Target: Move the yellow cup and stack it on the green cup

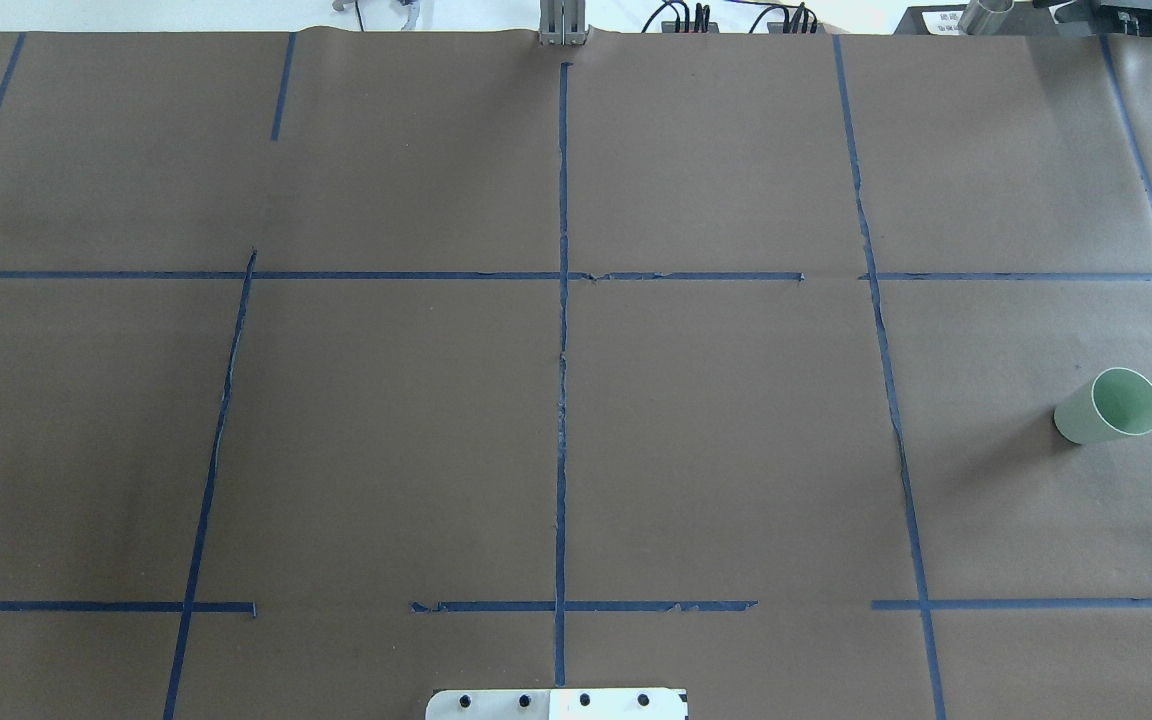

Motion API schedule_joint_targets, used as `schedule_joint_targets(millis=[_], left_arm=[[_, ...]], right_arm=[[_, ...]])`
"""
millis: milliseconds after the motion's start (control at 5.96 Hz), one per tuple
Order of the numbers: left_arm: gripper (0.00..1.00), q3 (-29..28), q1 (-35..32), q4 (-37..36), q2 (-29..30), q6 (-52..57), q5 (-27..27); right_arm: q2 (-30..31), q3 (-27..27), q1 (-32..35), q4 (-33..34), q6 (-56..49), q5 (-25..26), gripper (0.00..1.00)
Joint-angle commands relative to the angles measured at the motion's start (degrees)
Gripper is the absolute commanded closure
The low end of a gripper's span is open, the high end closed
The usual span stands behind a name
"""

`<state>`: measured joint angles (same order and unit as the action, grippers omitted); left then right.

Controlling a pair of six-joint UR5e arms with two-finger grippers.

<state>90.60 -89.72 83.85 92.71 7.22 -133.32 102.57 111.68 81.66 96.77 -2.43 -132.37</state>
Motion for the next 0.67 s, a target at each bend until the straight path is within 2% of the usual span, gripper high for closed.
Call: schedule_joint_targets(millis=[0, 336, 504], left_arm=[[0.0, 3.3, 1.0, 1.1, -2.9, 0.1, 0.3], [0.0, 4.0, 2.1, 1.1, -3.7, -0.4, -0.3], [0.0, 8.4, 2.1, 0.8, -3.7, -0.8, -0.2]], right_arm=[[0.2, 0.9, 0.5, 0.0, 0.0, -0.2, 0.0], [0.1, 0.9, 0.5, 0.0, 0.0, -0.3, 0.0], [0.1, 0.8, 0.4, 0.0, 0.1, -0.3, 0.0]])
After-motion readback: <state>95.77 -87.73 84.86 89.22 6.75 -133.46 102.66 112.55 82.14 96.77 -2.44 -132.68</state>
